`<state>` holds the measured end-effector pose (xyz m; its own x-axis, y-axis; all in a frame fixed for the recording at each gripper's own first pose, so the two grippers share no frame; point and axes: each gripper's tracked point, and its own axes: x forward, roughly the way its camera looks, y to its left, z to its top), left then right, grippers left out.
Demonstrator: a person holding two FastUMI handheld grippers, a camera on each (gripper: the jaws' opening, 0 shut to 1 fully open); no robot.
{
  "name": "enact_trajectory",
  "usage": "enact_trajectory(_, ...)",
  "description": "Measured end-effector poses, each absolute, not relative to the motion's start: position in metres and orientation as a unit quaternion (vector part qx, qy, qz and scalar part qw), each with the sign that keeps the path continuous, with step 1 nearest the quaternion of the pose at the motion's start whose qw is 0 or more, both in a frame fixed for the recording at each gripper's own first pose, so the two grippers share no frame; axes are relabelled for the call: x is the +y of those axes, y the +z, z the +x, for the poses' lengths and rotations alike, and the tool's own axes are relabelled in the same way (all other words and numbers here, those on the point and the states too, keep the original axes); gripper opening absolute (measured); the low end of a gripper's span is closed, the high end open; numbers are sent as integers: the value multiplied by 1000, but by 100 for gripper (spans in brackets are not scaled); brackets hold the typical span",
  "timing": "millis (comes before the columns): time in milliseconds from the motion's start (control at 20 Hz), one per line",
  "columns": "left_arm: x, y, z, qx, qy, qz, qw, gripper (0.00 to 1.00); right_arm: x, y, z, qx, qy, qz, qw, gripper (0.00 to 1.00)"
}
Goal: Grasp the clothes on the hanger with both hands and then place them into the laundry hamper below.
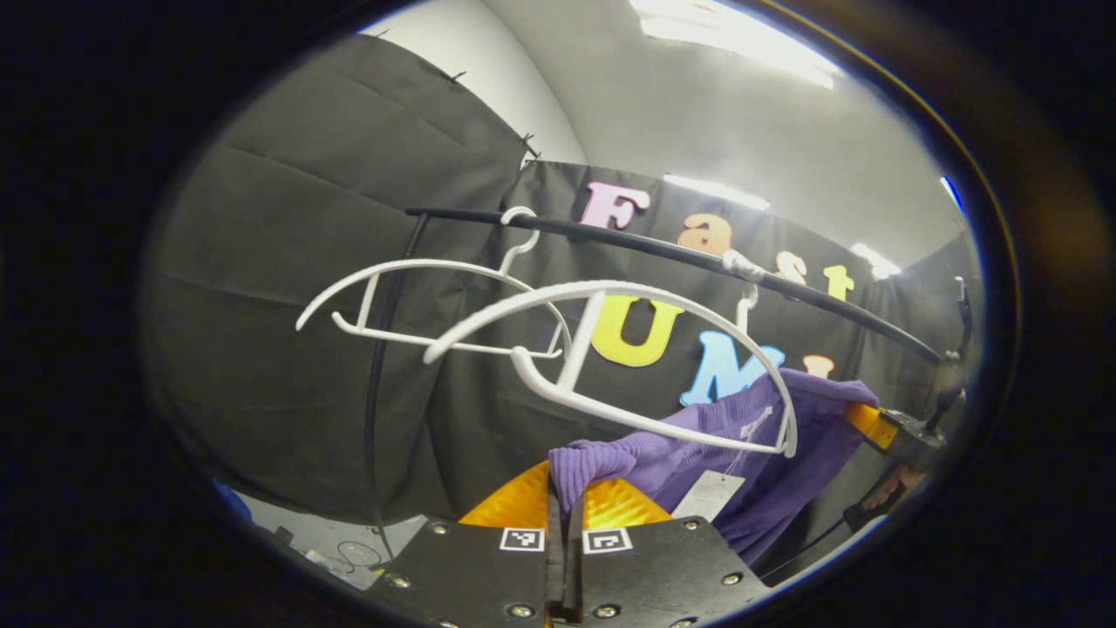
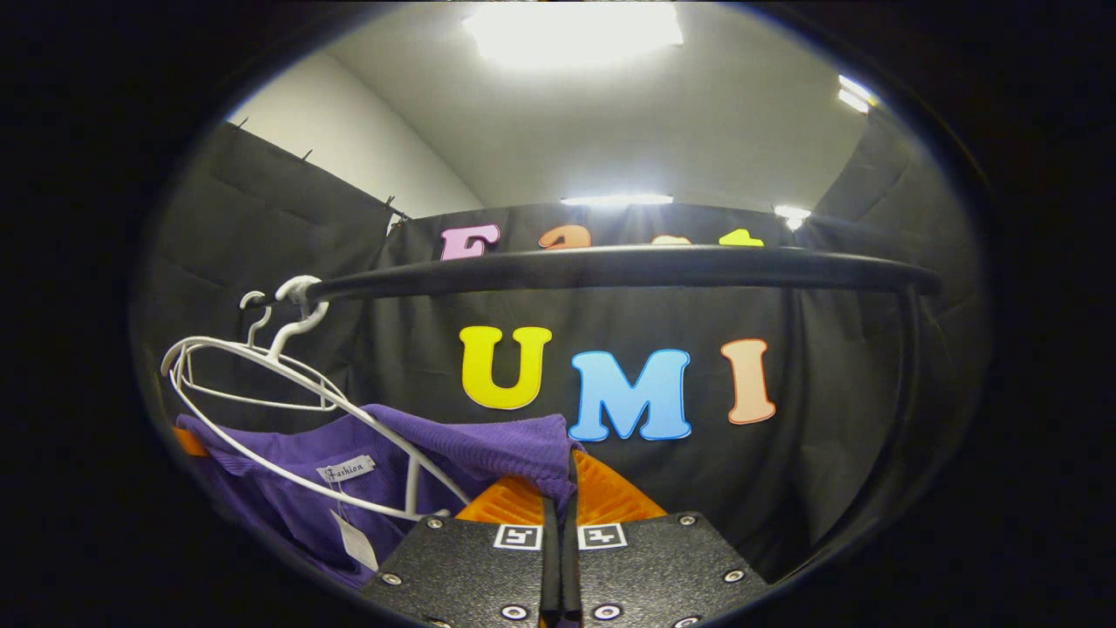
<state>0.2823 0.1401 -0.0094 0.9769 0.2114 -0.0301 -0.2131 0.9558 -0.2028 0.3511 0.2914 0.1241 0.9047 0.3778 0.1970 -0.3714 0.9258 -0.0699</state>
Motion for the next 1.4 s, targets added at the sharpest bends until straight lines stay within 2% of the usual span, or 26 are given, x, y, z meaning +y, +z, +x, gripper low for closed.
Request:
enact_trajectory(200,123,-15,290,13,121,-88,989,1,268,111,370,-106,184,-31,977,0)
enact_trajectory(250,119,-16,295,16,124,-91,988,5,264,105,374,-102,184,-36,977,0)
enact_trajectory(300,113,-17,297,17,125,-95,987,5,261,94,375,-94,189,-33,977,0)
enact_trajectory(350,108,-18,298,17,125,-97,987,1,258,88,375,-88,192,-27,977,0)
enact_trajectory(400,104,-19,299,18,126,-95,987,1,252,83,376,-82,191,-27,978,0)
enact_trajectory(450,100,-21,299,22,126,-91,988,5,247,79,379,-75,191,-25,978,0)
enact_trajectory(500,94,-23,300,26,124,-87,988,1,244,74,379,-67,191,-21,979,0)
enact_trajectory(550,89,-25,301,29,122,-84,989,5,239,71,379,-61,193,-16,979,0)
enact_trajectory(600,88,-26,304,31,119,-83,989,1,235,67,375,-57,190,-16,980,0)
enact_trajectory(650,84,-29,306,34,115,-84,989,5,228,66,374,-56,185,-13,981,0)
enact_trajectory(700,81,-31,309,37,111,-86,989,1,223,65,371,-54,181,-7,982,0)
enact_trajectory(900,79,-36,305,46,97,-90,990,1,216,58,355,-43,168,3,985,1)
enact_trajectory(950,80,-36,304,46,93,-87,991,5,216,57,350,-41,166,1,985,1)
enact_trajectory(1000,81,-37,301,46,89,-86,991,5,214,55,346,-37,163,-2,986,0)
enact_trajectory(1050,80,-37,298,46,84,-87,992,1,213,53,341,-34,159,-3,987,0)
enact_trajectory(1100,80,-36,294,45,76,-88,992,5,212,54,334,-32,154,-3,988,0)
enact_trajectory(1150,79,-37,289,45,65,-86,993,1,211,55,327,-31,146,-3,989,0)
enact_trajectory(1200,79,-38,286,46,56,-82,994,1,207,54,322,-28,133,-3,991,0)
enact_trajectory(1250,81,-39,284,49,49,-77,995,5,200,55,315,-26,121,0,992,1)
enact_trajectory(1300,82,-40,279,56,38,-77,995,1,196,55,304,-22,109,6,994,1)
enact_trajectory(1400,85,-38,261,57,18,-83,995,1,190,56,286,-18,90,7,996,1)
